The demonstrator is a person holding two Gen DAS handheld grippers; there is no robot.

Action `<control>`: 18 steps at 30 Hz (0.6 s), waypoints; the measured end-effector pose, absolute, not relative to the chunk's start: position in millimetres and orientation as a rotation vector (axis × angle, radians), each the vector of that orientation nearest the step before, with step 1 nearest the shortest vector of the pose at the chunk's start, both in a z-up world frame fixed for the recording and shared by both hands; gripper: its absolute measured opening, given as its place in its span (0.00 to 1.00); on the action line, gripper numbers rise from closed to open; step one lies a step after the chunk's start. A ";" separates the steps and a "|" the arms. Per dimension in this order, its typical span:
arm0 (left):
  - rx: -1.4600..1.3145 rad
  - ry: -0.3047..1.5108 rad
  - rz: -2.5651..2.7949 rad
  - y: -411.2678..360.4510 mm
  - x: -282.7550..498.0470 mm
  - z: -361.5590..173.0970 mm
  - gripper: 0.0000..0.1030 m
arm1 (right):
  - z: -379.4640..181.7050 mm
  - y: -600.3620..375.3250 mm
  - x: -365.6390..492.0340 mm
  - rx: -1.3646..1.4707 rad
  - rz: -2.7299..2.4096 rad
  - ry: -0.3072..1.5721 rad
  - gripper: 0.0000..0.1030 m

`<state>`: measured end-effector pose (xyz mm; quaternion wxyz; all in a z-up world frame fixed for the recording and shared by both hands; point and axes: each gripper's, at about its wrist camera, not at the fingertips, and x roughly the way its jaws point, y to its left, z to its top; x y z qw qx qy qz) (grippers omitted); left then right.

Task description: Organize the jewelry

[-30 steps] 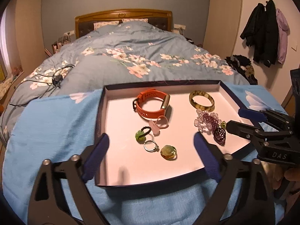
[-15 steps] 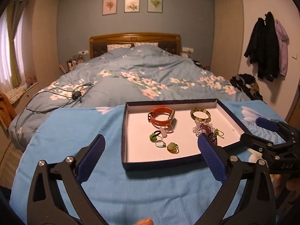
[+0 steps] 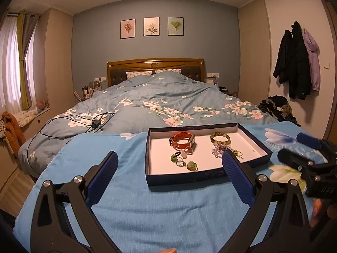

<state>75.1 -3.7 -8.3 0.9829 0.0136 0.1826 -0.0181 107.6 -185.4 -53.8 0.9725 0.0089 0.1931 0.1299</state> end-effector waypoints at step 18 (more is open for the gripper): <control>0.010 0.353 -0.033 -8.1 55.4 -8.2 0.94 | -49.6 -177.5 84.4 -0.013 0.265 0.365 0.93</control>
